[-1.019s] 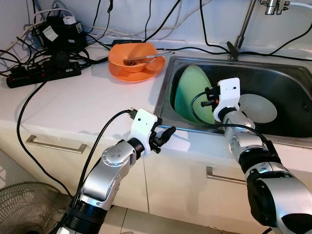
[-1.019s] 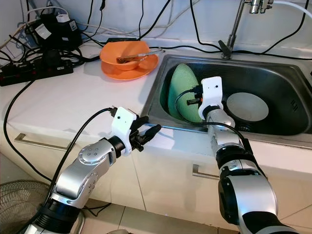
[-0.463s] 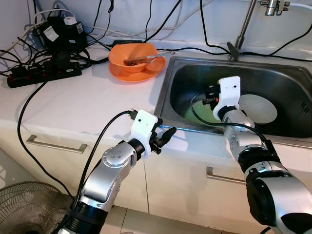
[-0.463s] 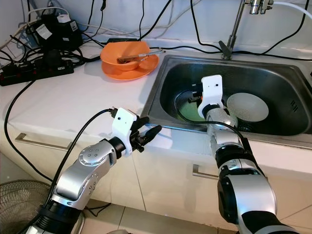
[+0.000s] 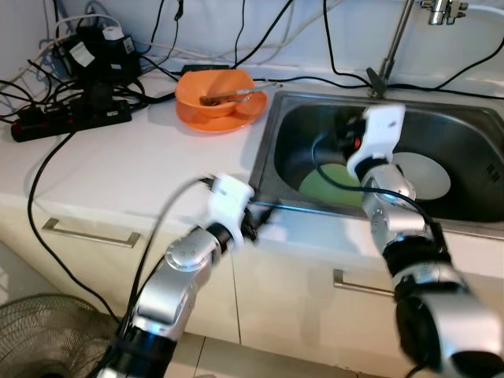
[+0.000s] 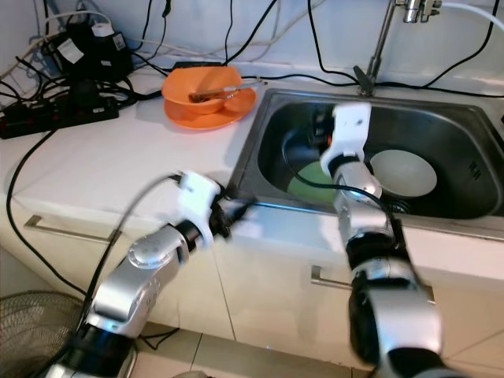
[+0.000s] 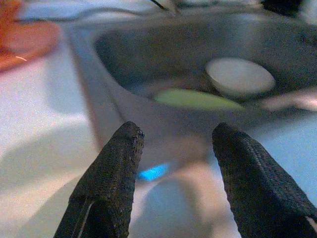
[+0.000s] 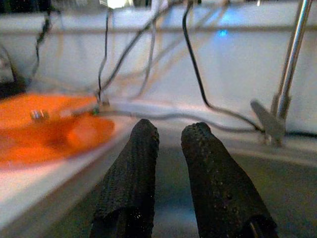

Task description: Kitchen organization

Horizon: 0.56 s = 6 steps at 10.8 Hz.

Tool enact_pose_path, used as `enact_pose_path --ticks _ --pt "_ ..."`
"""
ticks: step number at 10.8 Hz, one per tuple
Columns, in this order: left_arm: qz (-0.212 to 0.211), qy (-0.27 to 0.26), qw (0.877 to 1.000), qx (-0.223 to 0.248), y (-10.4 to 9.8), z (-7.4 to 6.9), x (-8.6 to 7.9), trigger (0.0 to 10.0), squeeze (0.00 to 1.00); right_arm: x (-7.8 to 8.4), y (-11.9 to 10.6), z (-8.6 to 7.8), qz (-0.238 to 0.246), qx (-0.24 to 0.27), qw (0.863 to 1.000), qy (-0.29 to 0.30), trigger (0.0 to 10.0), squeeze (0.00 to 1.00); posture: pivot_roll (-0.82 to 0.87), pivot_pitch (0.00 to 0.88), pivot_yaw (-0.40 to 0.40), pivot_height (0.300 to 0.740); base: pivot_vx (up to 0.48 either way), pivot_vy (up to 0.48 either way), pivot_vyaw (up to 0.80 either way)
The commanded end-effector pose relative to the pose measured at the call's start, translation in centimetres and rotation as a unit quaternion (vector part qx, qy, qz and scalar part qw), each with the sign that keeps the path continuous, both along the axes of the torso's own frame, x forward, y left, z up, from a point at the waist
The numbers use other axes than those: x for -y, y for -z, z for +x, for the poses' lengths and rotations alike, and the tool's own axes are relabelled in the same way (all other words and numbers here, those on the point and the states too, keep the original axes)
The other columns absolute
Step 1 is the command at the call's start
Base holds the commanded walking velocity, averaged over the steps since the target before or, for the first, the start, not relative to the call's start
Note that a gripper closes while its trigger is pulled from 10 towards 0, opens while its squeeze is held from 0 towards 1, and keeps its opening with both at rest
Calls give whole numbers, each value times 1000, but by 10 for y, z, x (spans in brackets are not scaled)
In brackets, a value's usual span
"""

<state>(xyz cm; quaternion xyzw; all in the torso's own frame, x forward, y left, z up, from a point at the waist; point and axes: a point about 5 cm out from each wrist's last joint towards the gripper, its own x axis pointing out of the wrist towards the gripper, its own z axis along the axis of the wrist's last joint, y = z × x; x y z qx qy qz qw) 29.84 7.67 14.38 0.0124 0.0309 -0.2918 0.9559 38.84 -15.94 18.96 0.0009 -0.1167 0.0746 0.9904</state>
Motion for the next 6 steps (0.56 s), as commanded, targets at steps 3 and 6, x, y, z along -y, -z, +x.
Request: enact_pose_path --ticks 3,6 --pt "-21 -74 994 82 -26 15 -12 10000 0 -1 -20 -23 42 69 997 -1 10000 0 51 0 48 740 0 0 0" --pt "-12 -121 984 131 -35 18 -21 10000 0 -5 7 -49 48 57 997 3 10000 0 39 0 58 740 0 0 0"
